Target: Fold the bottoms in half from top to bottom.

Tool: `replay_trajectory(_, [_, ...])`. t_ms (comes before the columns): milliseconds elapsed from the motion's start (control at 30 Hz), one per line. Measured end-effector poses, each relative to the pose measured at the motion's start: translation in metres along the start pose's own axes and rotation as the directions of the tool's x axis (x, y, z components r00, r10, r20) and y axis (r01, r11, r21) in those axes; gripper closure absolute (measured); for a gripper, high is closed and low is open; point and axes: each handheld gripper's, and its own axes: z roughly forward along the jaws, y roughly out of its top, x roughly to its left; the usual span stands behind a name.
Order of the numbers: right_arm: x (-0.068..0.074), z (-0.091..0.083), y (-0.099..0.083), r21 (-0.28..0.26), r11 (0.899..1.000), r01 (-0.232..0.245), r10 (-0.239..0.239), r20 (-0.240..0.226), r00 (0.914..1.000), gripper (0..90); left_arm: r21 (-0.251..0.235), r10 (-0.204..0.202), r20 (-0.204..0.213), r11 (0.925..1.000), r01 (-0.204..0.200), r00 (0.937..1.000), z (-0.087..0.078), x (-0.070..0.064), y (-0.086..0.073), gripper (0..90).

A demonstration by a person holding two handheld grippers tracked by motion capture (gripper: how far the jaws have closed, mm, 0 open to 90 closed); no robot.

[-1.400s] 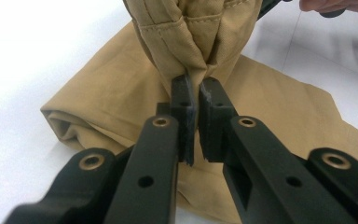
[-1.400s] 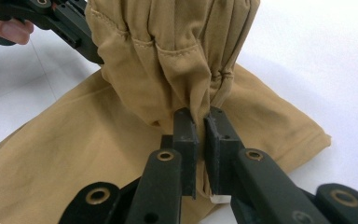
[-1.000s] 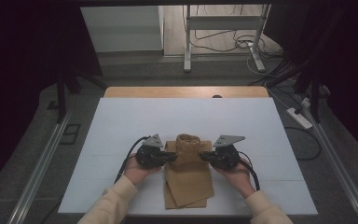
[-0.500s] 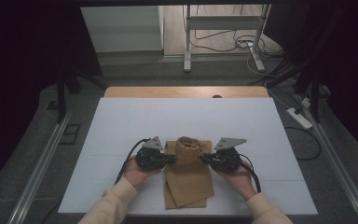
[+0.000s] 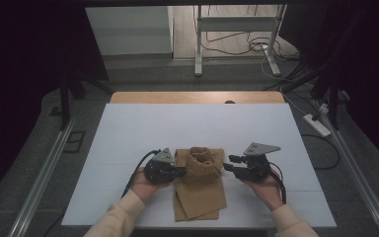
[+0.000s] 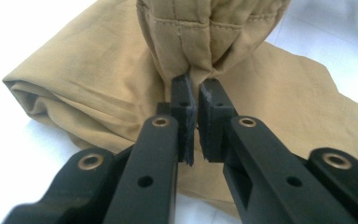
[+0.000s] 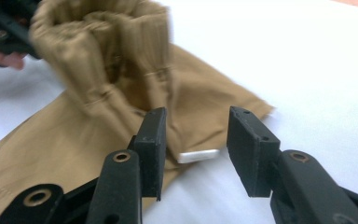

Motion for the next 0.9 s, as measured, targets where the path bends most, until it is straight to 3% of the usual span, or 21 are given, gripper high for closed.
replay_trajectory(233, [-0.014, 0.000, 0.000, 0.006, 1.000, -0.030, 0.029, 0.027, 0.9992, 55.0, 0.013, 0.006, 0.011, 0.9999, -0.006, 0.9999, 0.001, -0.004, -0.004, 83.8])
replay_trajectory(500, [-0.017, 0.004, 0.000, 0.018, 0.999, -0.041, 0.041, 0.029, 0.9987, 54.7, 0.015, 0.007, 0.023, 0.9999, -0.008, 0.9997, 0.000, -0.007, -0.007, 80.0])
replay_trajectory(600, [-0.016, 0.005, -0.001, 0.026, 0.999, -0.040, 0.040, 0.028, 0.9988, 54.7, 0.012, 0.003, 0.041, 0.9999, -0.004, 0.9992, 0.000, -0.007, -0.008, 75.2])
replay_trajectory(700, [-0.015, 0.007, -0.001, 0.032, 0.999, -0.038, 0.037, 0.026, 0.9990, 54.5, 0.005, -0.002, 0.055, 1.0000, 0.001, 0.9985, -0.002, -0.009, -0.009, 65.0])
replay_trajectory(900, [-0.014, 0.008, -0.001, 0.033, 0.999, -0.038, 0.037, 0.023, 0.9990, 54.5, -0.004, 0.021, 0.055, 0.9998, -0.021, 0.9983, -0.013, -0.016, -0.013, 48.6])
